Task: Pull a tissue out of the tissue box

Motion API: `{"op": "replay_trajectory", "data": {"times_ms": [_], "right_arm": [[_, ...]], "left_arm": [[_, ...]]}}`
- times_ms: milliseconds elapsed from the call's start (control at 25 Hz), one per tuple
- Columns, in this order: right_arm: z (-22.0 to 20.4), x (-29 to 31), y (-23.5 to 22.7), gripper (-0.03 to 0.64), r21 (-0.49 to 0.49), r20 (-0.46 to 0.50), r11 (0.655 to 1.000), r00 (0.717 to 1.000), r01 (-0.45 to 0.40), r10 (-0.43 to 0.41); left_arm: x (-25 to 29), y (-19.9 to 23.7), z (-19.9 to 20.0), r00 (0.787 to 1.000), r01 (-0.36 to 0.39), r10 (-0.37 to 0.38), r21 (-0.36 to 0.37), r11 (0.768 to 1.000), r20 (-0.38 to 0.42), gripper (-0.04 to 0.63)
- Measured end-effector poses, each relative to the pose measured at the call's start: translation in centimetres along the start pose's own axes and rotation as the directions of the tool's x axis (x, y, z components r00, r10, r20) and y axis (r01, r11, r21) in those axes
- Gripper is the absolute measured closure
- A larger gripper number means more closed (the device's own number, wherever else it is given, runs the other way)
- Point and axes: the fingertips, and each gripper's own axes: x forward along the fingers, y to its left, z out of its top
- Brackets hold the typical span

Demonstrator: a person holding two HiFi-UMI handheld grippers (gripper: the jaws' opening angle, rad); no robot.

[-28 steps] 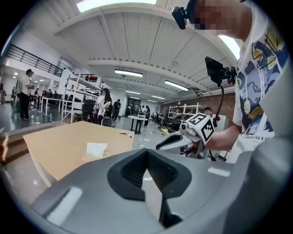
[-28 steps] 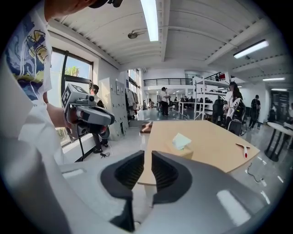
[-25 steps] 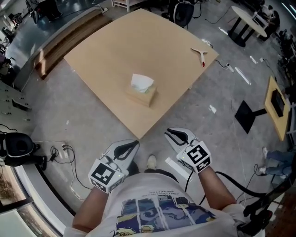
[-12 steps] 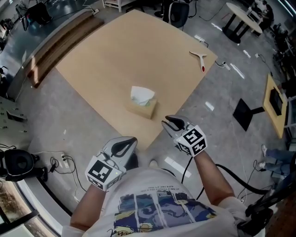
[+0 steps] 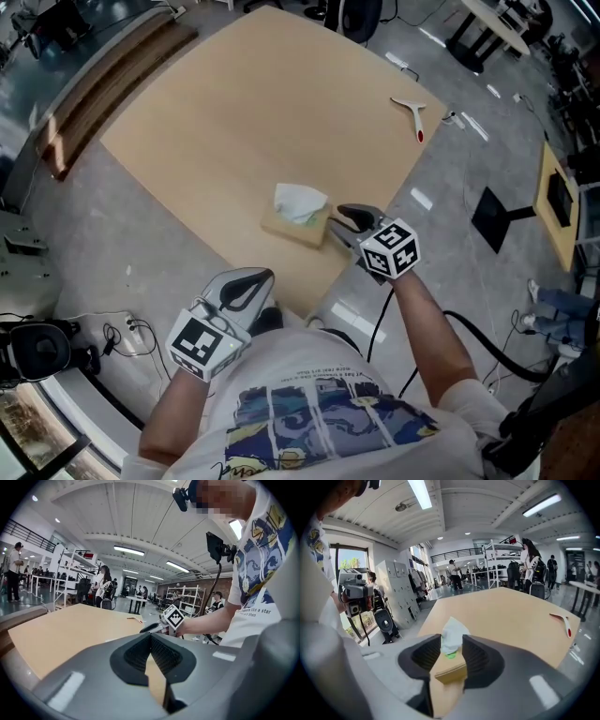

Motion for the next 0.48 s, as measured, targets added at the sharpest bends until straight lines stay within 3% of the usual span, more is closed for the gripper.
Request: {"op": "replay_trajectory", "data": {"times_ms": [480], "right_arm": [[-0.4, 6.1, -4.0, 0.463, 0.176, -0.045, 0.984, 0.998, -0.029, 0.038]], "left_arm": [[0.6, 4.5, -1.2, 0.998, 0.032, -0.034, -0.026, 0.999, -0.048, 0.592]]}}
